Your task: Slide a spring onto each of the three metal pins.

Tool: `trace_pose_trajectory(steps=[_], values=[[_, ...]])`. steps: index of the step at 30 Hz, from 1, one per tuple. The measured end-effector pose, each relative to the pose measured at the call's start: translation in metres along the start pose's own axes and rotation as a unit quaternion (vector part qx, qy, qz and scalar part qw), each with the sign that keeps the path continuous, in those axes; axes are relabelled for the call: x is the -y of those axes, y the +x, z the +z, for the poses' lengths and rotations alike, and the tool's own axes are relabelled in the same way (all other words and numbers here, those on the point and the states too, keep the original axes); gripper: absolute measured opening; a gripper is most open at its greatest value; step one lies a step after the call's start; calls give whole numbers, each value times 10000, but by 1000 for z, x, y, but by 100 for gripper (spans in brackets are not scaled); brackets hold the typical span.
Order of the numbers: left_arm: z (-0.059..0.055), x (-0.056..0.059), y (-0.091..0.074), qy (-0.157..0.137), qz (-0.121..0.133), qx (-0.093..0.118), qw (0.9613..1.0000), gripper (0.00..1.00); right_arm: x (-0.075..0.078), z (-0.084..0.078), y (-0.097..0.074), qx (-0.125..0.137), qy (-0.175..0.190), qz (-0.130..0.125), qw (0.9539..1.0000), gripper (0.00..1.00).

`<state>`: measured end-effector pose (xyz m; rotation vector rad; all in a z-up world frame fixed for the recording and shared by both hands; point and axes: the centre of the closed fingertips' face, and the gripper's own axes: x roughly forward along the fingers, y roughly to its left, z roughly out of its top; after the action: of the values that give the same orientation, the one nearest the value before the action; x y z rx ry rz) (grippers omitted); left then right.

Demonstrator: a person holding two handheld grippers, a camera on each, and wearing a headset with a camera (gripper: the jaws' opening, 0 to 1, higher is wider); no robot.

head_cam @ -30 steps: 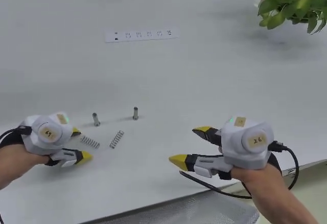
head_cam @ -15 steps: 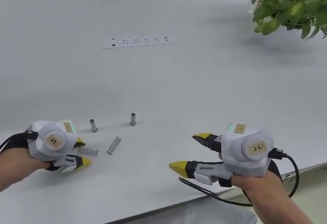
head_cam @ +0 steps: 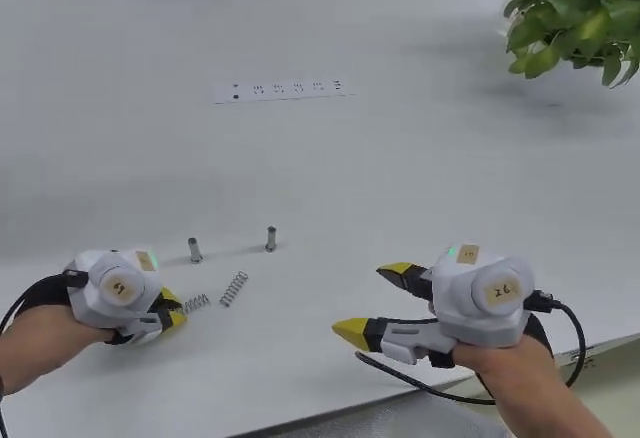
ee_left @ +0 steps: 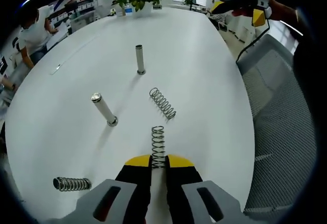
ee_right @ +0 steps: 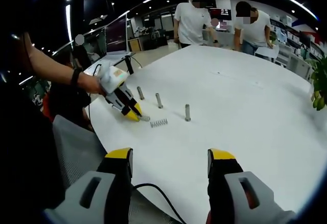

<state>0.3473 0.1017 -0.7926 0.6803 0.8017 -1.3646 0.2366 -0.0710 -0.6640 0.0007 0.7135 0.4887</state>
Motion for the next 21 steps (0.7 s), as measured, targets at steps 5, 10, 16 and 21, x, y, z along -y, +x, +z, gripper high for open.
trace_pose_trajectory(steps=[5,10,16,21], values=[[-1,7,-2,-308,44,70,9995,2,2,0,-3,7,-41,0,10000,57],[-7,13,-5,-635,138,140,9978,2,2,-1,-4,28,-45,21,10000,57],[-10,23,-11,-920,256,232,9952,2,-2,-2,-1,1,-107,115,9999,57],[0,29,-23,-1072,415,468,9923,2,-7,1,3,4,-198,241,9995,57]])
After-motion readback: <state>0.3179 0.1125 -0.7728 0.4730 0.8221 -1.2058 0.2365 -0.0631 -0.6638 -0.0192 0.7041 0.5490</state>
